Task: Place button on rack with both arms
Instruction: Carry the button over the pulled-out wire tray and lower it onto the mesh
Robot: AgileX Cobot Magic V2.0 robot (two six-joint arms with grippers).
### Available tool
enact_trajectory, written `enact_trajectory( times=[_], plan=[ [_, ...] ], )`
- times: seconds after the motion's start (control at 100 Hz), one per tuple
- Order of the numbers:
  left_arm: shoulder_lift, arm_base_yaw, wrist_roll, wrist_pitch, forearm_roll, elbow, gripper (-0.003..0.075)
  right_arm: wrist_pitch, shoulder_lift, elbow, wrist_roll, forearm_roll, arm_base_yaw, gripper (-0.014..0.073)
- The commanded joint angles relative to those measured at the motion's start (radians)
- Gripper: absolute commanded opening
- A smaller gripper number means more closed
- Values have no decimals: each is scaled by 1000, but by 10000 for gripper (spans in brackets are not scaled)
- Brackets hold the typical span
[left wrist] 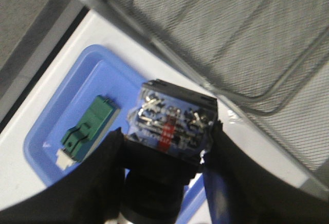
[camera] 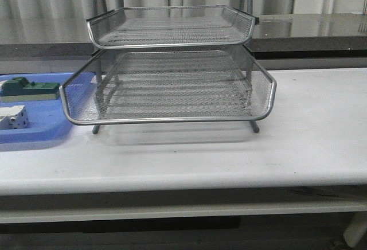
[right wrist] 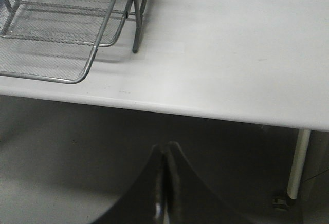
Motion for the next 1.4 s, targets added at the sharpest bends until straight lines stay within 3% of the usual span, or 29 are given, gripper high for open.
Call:
enact_trajectory(
  times=[0.0, 0.52, 1.08, 1.22, 1.39],
  plan=[
    [-67, -50, -14, 7, -57, 2, -20, -63, 5, -25, -1, -6, -6, -68],
    [33, -284, -13, 5, -116, 88, -21, -63, 5, -25, -1, -6, -6, -68],
    [223, -316, -7, -10, -133, 84, -13, -63, 5, -25, -1, -6, -6, -68],
    [223, -316, -7, -9, -143, 84, 88, -63, 5, -25, -1, -6, -6, -68],
    [223, -316, -7, -2, -143, 84, 341, -63, 5, -25, -1, -6, -6, -68]
  ],
)
